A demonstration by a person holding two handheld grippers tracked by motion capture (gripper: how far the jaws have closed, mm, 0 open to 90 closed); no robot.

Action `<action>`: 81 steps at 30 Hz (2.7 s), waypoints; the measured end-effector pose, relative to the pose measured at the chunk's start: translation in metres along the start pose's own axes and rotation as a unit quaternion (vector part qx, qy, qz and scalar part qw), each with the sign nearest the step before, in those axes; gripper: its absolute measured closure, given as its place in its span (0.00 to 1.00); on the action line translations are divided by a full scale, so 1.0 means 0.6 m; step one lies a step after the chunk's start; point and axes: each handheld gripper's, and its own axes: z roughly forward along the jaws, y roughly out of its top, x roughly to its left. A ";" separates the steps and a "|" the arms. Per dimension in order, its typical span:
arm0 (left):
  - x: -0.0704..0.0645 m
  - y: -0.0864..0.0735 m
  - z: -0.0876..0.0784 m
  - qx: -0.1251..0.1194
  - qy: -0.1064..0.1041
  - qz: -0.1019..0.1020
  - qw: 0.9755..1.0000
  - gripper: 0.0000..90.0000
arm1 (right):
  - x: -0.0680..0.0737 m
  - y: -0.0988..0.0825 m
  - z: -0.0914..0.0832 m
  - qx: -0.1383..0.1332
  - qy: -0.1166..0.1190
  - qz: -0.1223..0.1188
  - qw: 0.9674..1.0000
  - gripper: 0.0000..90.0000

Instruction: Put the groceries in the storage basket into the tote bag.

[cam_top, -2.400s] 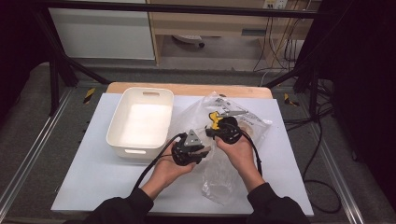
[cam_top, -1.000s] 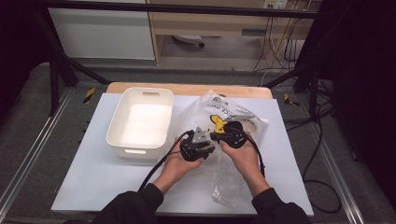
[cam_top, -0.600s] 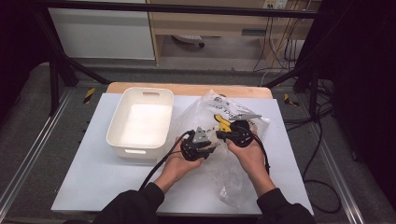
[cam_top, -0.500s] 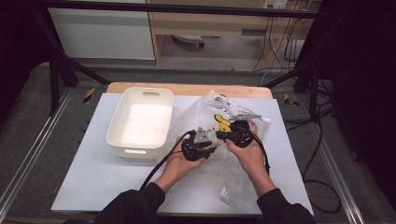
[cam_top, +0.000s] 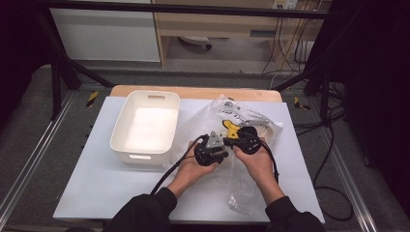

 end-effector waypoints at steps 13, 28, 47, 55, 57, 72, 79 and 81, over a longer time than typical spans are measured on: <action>0.002 -0.005 0.010 0.000 0.000 0.002 1.000 0.78 | -0.008 -0.010 0.004 0.006 -0.004 0.003 1.000 1.00; 0.002 -0.001 0.004 -0.017 0.004 0.008 1.000 0.78 | -0.006 -0.013 0.004 0.008 -0.003 0.004 1.000 1.00; 0.006 -0.009 0.023 -0.028 0.005 -0.006 1.000 0.78 | -0.009 -0.017 0.010 0.010 -0.005 0.006 1.000 1.00; 0.009 -0.015 0.029 -0.015 0.004 -0.001 1.000 0.78 | -0.011 -0.022 0.014 0.016 -0.005 0.008 1.000 1.00; 0.010 -0.017 0.031 -0.015 0.003 -0.006 1.000 0.78 | -0.011 -0.023 0.015 0.017 -0.006 0.010 1.000 1.00; 0.013 -0.019 0.032 0.007 -0.004 -0.037 0.999 0.78 | -0.012 -0.027 0.015 0.020 -0.006 0.011 1.000 1.00; 0.010 -0.019 0.026 0.012 -0.007 -0.044 0.999 0.66 | -0.015 -0.028 0.014 0.017 -0.007 0.012 1.000 1.00; 0.007 -0.021 0.020 0.011 -0.006 -0.044 0.999 0.62 | -0.015 -0.028 0.014 0.017 -0.006 0.012 1.000 1.00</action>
